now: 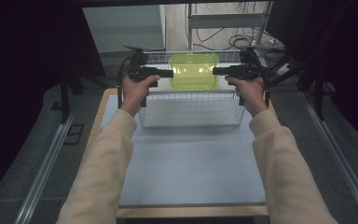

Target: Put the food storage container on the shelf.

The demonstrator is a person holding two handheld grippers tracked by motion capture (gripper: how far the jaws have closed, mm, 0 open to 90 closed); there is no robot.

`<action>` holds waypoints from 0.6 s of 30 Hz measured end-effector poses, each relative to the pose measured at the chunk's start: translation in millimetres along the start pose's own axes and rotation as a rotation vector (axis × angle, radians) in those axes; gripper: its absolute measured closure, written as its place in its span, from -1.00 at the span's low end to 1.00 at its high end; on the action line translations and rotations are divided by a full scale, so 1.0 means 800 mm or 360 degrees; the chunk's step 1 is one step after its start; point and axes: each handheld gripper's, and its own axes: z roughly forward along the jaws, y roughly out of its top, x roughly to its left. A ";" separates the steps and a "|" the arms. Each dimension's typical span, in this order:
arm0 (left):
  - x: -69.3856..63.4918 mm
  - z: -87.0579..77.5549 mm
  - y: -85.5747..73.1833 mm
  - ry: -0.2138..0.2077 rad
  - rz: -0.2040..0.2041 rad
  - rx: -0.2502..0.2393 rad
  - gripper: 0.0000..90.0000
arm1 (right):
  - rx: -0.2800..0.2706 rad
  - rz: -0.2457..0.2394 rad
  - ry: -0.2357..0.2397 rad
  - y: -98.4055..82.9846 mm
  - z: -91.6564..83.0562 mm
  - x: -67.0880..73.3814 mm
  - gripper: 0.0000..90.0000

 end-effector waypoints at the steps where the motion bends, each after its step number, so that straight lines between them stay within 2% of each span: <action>1: 0.001 0.001 0.000 -0.0002 -0.0004 -0.0002 0.81 | -0.0001 0.0005 0.0003 0.000 0.001 -0.001 0.76; 5: 0.006 0.004 0.001 -0.0020 -0.0030 -0.0020 0.80 | -0.0009 0.0004 -0.0003 0.002 0.002 -0.002 0.75; 8: 0.011 0.008 0.002 -0.0051 -0.0082 -0.0052 0.78 | -0.0016 -0.0010 -0.0024 0.003 0.006 -0.003 0.71; 12: 0.016 0.013 0.004 0.0000 -0.0090 -0.0051 0.69 | -0.0019 -0.0023 -0.0046 0.003 0.012 -0.002 0.58; 13: 0.018 0.014 0.004 0.0013 -0.0088 -0.0041 0.64 | -0.0003 -0.0043 -0.0078 0.003 0.014 -0.001 0.52; 15: 0.021 0.015 0.004 0.0005 -0.0102 -0.0037 0.58 | 0.0014 -0.0064 -0.0124 0.003 0.018 -0.001 0.47; 18: 0.020 0.017 0.004 0.0015 -0.0095 -0.0042 0.53 | 0.0000 -0.0037 -0.0117 0.002 0.019 -0.004 0.46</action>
